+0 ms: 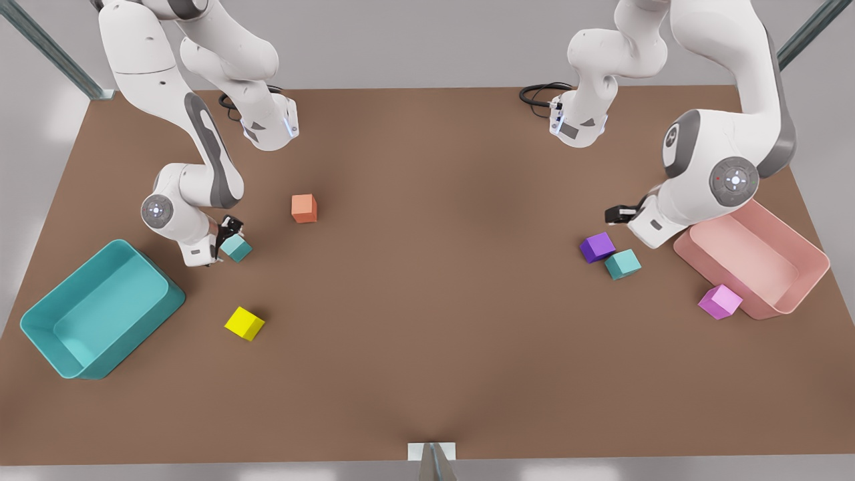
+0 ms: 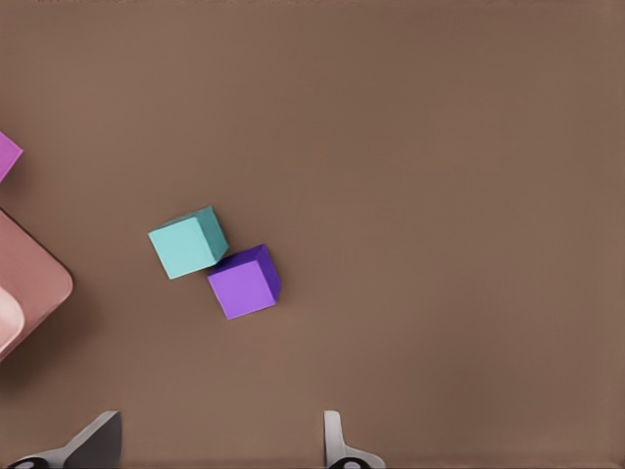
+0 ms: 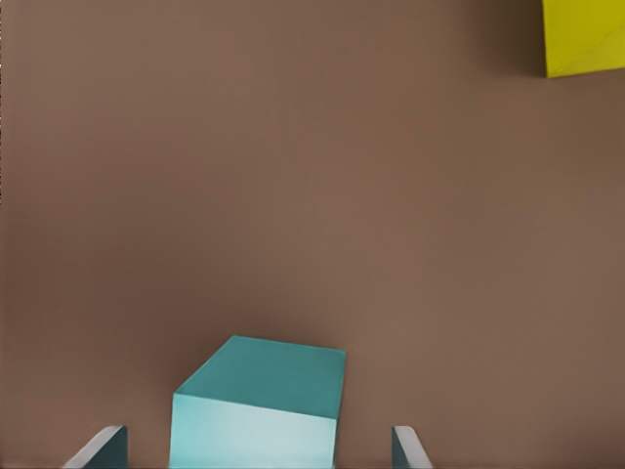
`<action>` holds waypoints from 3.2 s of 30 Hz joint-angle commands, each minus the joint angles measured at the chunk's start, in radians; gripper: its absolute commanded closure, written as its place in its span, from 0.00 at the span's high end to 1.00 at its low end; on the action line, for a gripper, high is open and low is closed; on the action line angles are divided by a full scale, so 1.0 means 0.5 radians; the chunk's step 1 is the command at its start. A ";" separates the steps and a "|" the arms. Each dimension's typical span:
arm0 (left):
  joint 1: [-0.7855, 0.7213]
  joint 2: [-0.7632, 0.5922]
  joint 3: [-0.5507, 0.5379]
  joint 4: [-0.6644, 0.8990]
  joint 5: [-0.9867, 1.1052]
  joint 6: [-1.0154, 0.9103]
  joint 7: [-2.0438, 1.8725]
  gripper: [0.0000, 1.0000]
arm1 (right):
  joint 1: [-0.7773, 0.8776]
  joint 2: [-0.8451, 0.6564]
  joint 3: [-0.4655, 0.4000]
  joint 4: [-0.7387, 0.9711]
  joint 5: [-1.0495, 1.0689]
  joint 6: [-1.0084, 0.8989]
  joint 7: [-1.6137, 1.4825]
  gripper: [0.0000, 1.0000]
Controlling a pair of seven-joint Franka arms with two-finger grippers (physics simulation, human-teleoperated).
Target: Stack the two blue cubes on top of each other
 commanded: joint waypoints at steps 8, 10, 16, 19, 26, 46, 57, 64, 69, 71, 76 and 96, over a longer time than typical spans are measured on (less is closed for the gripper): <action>-0.008 0.016 0.000 0.004 -0.027 -0.032 0.135 1.00 | 0.003 -0.007 0.000 0.028 0.092 -0.172 -0.085 1.00; -0.008 0.016 0.000 0.004 -0.027 -0.047 0.135 1.00 | 0.003 -0.001 0.000 0.028 0.095 -0.193 -0.035 1.00; -0.011 0.016 0.000 0.004 -0.027 -0.078 0.132 1.00 | 0.000 0.026 0.000 0.034 0.101 -0.193 -0.008 1.00; -0.014 0.016 -0.003 0.004 -0.027 -0.093 0.132 1.00 | -0.003 0.030 0.000 0.037 0.098 -0.193 -0.008 1.00; -0.014 0.016 -0.003 0.001 -0.027 -0.102 0.132 1.00 | -0.009 0.057 -0.003 0.049 0.098 -0.190 -0.008 1.00; 0.014 0.105 0.004 0.001 -0.020 -0.096 0.028 1.00 | -0.009 0.275 -0.052 0.135 0.079 -0.169 0.029 1.00; 0.078 0.105 0.007 0.080 -0.020 -0.090 -0.101 1.00 | -0.003 0.266 -0.040 0.227 0.101 -0.328 0.078 0.58; -0.124 0.157 0.522 0.013 -0.014 0.066 -0.276 1.00 | 0.540 0.281 -0.021 0.488 0.337 -0.531 0.648 0.58; -0.081 0.167 0.669 -0.340 -0.024 0.674 -0.479 1.00 | 1.270 0.799 -0.021 1.411 0.441 -0.607 1.814 0.58; -0.075 0.163 0.709 -0.573 -0.115 0.962 -0.371 1.00 | 1.509 1.192 -0.021 1.988 0.432 -0.607 2.305 0.58; -0.096 0.200 0.703 -0.828 -0.205 1.340 -0.037 1.00 | 1.758 1.723 -0.021 2.755 0.423 -0.552 2.775 0.58; -0.179 0.581 0.651 -0.840 -0.284 1.499 0.077 1.00 | 1.182 1.352 0.120 2.896 0.414 -1.420 2.744 1.00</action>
